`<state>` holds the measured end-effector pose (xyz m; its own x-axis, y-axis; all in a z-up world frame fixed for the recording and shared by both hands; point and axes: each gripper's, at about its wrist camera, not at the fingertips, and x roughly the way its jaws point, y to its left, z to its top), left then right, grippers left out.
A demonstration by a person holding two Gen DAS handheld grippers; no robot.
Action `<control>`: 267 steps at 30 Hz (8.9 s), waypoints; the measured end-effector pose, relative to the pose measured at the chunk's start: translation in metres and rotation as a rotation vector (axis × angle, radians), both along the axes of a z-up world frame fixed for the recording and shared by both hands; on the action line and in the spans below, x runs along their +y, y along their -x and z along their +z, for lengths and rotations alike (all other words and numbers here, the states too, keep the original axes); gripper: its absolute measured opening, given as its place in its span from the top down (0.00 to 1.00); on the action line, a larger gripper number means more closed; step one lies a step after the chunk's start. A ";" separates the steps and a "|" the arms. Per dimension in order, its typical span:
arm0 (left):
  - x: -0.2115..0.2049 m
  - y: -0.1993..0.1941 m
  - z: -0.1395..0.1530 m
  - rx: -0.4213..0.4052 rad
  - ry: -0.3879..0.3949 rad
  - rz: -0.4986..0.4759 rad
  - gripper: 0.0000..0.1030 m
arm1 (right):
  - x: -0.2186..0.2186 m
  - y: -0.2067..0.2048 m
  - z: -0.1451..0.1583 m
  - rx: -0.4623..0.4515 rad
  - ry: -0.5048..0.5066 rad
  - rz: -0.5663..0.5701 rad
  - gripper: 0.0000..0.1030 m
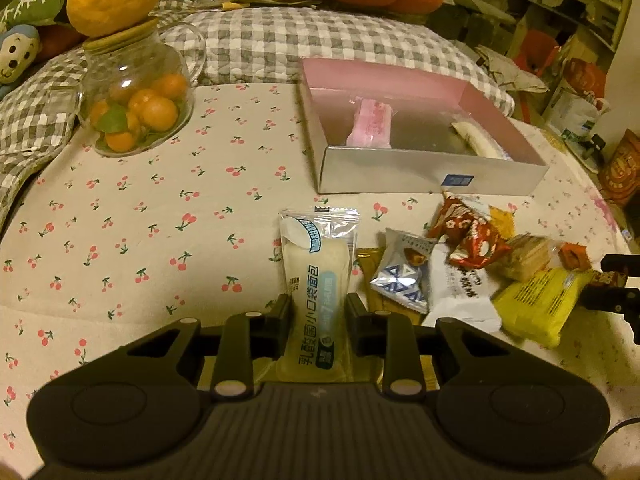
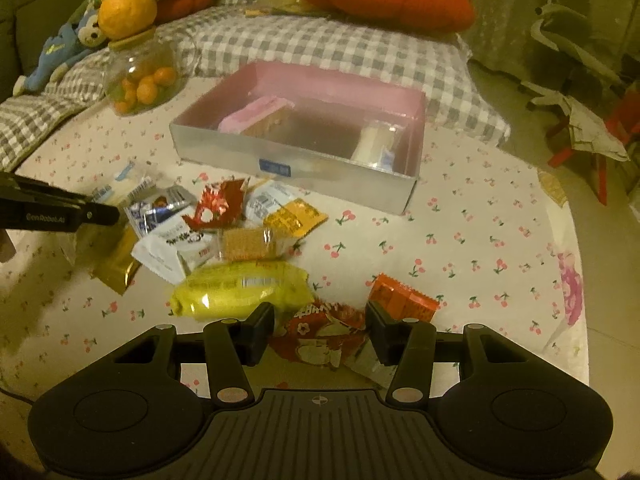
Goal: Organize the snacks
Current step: 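Grasp the white-and-blue milk bread packet with the left tool while the right tool grasps the red cartoon packet, then carry both packets into the box beside the first two and release, then lift both tools out of the box, then grasp the gold bar packet with the left tool while the right tool grasps the yellow cake packet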
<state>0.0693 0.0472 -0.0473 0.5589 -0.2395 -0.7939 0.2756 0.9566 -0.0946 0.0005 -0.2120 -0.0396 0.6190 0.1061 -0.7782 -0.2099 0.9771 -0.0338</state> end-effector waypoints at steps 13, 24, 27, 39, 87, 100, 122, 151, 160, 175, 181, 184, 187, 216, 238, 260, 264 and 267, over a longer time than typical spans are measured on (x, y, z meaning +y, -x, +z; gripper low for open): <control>-0.003 0.003 0.015 0.003 0.066 0.004 0.75 | -0.004 0.007 0.026 -0.038 -0.055 -0.012 0.52; -0.009 0.001 0.028 0.001 0.114 0.008 0.75 | -0.013 0.004 0.051 -0.076 -0.157 -0.051 0.52; -0.010 -0.001 0.031 0.004 0.130 0.012 0.75 | -0.016 0.001 0.058 -0.091 -0.178 -0.065 0.52; -0.023 -0.020 0.039 -0.001 0.134 0.035 0.76 | -0.030 -0.036 0.064 -0.075 -0.225 -0.143 0.52; -0.118 -0.147 0.007 0.004 0.114 0.048 0.74 | -0.043 -0.190 0.007 0.025 -0.425 -0.341 0.50; -0.108 -0.131 0.017 0.004 0.118 0.036 0.53 | -0.046 -0.174 0.021 0.020 -0.431 -0.368 0.33; -0.084 -0.074 0.040 -0.008 0.102 -0.041 0.12 | -0.035 -0.117 0.054 -0.023 -0.351 -0.324 0.17; -0.040 -0.003 0.032 -0.006 0.076 -0.078 0.06 | -0.020 -0.032 0.053 -0.071 -0.226 -0.251 0.13; -0.030 0.010 0.028 -0.019 0.091 -0.087 0.02 | -0.021 -0.014 0.045 -0.119 -0.210 -0.255 0.13; -0.016 0.034 -0.008 -0.012 0.042 -0.141 0.00 | -0.022 0.010 0.020 -0.181 -0.090 -0.188 0.06; -0.017 0.036 -0.016 -0.019 0.019 -0.136 0.01 | -0.022 0.014 0.008 -0.151 -0.055 -0.163 0.05; -0.018 0.034 -0.021 -0.024 0.004 -0.120 0.02 | -0.017 0.017 0.002 -0.138 -0.040 -0.132 0.05; -0.018 0.033 -0.027 -0.034 -0.021 -0.103 0.04 | -0.009 0.019 -0.004 -0.120 -0.047 -0.098 0.05; -0.019 0.030 -0.021 -0.055 -0.078 -0.183 0.71 | 0.039 0.013 -0.044 0.013 -0.075 0.063 0.05; -0.009 0.024 -0.017 0.009 -0.048 -0.127 0.75 | 0.041 0.002 -0.044 -0.004 -0.085 0.043 0.23; 0.048 0.001 -0.011 0.248 0.535 0.128 0.75 | 0.037 0.003 -0.015 -0.044 -0.157 0.025 0.25; 0.047 0.000 -0.009 0.240 0.529 0.122 0.75 | 0.036 0.003 -0.010 -0.050 -0.169 0.022 0.25; 0.046 0.000 -0.007 0.233 0.526 0.117 0.75 | 0.035 0.004 -0.006 -0.055 -0.179 0.018 0.25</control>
